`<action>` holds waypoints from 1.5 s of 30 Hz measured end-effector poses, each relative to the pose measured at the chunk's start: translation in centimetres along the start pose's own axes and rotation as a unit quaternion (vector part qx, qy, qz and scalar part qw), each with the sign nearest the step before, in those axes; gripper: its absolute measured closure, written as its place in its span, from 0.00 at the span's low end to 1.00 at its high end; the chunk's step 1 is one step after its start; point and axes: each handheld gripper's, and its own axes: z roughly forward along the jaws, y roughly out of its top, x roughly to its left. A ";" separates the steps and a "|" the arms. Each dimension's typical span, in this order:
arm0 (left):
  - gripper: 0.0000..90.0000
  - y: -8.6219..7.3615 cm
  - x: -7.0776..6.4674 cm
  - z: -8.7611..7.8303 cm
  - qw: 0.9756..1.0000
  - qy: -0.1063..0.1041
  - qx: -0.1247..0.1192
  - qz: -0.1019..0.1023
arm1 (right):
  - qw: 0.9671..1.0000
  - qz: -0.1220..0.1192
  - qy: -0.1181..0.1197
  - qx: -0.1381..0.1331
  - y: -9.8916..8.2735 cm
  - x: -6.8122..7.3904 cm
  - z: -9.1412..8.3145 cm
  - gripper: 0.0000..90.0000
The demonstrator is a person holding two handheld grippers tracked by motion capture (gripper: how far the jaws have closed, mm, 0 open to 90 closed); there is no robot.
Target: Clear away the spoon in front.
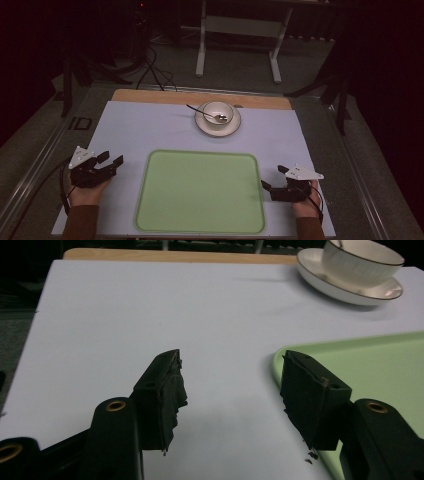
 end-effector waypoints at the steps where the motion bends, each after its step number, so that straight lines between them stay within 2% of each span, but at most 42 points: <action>1: 0.46 0.3 -0.1 0.1 1.000 -0.001 0.000 0.003 | 1.000 -0.002 0.000 0.001 0.0 0.0 0.1 0.15; 4: 0.46 1.0 -0.5 0.6 1.000 -0.007 -0.001 0.005 | 1.000 0.000 0.001 0.001 0.0 -0.1 0.1 0.15; 10: 0.46 3.3 -2.1 2.0 0.999 -0.024 -0.009 0.029 | 1.000 0.004 -0.002 -0.005 0.0 -0.3 -0.1 0.15; 19: 0.46 6.9 -4.6 4.2 0.997 -0.061 -0.026 0.043 | 1.000 0.006 -0.003 -0.005 0.0 -0.4 -0.3 0.15; 26: 0.47 9.2 -6.1 6.0 0.995 -0.075 -0.032 0.054 | 1.000 0.009 -0.002 -0.008 -0.1 -0.5 -0.4 0.15; 33: 0.47 10.7 -7.1 7.7 0.994 -0.088 -0.031 0.049 | 1.000 0.011 -0.003 -0.008 -0.1 -0.7 -0.4 0.15; 36: 0.47 11.2 -7.3 8.3 0.994 -0.089 -0.031 0.047 | 1.000 0.014 -0.004 -0.009 -0.1 -0.7 -0.4 0.15; 40: 0.46 11.8 -7.3 9.3 0.995 -0.079 -0.026 0.052 | 1.000 0.010 -0.003 -0.008 -0.1 -0.7 -0.3 0.15; 45: 0.47 12.4 -7.2 10.4 0.995 -0.083 -0.031 0.036 | 1.000 0.012 -0.003 -0.009 -0.1 -0.7 -0.4 0.15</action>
